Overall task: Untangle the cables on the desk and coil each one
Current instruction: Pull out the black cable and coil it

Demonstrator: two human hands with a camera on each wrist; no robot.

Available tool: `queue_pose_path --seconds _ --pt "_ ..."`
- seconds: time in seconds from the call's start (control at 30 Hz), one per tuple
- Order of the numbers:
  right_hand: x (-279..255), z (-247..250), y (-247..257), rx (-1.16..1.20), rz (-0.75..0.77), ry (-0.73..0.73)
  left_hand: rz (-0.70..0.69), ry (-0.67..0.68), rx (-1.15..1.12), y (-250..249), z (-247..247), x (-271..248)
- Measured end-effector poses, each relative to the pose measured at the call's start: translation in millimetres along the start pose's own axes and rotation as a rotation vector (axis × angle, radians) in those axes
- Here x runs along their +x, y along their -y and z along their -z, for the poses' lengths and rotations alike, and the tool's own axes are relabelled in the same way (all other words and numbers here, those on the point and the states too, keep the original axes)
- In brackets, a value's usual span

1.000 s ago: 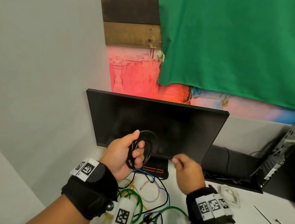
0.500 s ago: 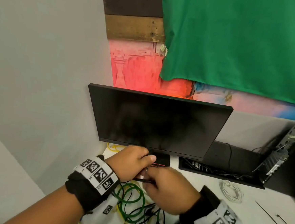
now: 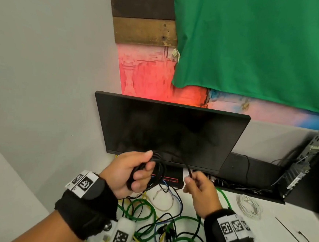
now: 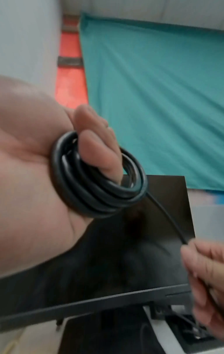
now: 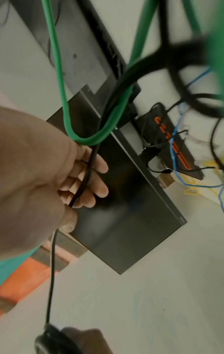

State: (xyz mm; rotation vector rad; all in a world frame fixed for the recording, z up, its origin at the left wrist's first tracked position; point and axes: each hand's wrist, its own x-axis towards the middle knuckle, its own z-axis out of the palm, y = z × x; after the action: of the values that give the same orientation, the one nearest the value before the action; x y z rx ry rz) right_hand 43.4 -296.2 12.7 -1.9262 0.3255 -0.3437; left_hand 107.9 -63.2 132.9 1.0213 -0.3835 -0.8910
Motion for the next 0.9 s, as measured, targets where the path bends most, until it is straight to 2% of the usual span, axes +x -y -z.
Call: queue_pose_path --seconds 0.1,0.17,0.27,0.37,0.43,0.47,0.5,0.57,0.67,0.73,0.8,0.83,0.9 --pt "-8.0 -12.4 -14.9 0.111 -0.066 -0.064 -0.070 -0.009 -0.227 2.9 -2.5 2.6" --pt "-12.2 -15.6 -19.0 0.094 -0.099 -0.080 -0.142 -0.061 -0.307 2.3 -3.9 4.2" --pt "-28.3 -24.2 -16.3 -0.075 -0.027 0.080 -0.248 -0.182 -0.307 0.7 -7.0 10.4" --pt "-46.1 -36.8 5.7 -0.307 0.201 0.376 -0.383 -0.363 -0.097 7.4 -7.7 26.6" --pt "-52.7 -39.0 25.7 -0.395 0.361 0.481 -0.425 -0.462 0.228 17.3 -4.2 35.7" --pt "-54.3 -38.5 36.3 -0.403 0.416 0.493 -0.420 -0.471 0.411 24.7 -0.2 37.8" --pt "-54.7 -37.2 44.7 -0.405 0.466 0.497 -0.407 -0.453 0.573 33.7 5.0 38.0" --pt "-58.3 -31.9 56.0 -0.374 0.529 0.486 -0.356 -0.374 0.755 52.9 10.0 36.6" --pt "-56.8 -27.5 67.6 -0.242 0.581 0.473 -0.316 -0.282 0.740 64.5 13.7 27.1" --pt "-45.5 -18.4 69.3 -0.008 0.514 0.361 -0.261 -0.164 0.679 59.7 13.6 20.2" --pt "-30.5 -8.2 69.0 0.058 0.475 0.218 -0.191 -0.043 0.694 51.2 11.2 11.6" --pt "-25.2 -4.5 66.9 0.042 0.477 0.184 -0.160 -0.033 0.779 46.3 9.3 8.8" --pt "-19.6 -3.0 57.9 0.016 0.450 0.206 -0.164 -0.125 1.042 35.1 8.7 8.0"
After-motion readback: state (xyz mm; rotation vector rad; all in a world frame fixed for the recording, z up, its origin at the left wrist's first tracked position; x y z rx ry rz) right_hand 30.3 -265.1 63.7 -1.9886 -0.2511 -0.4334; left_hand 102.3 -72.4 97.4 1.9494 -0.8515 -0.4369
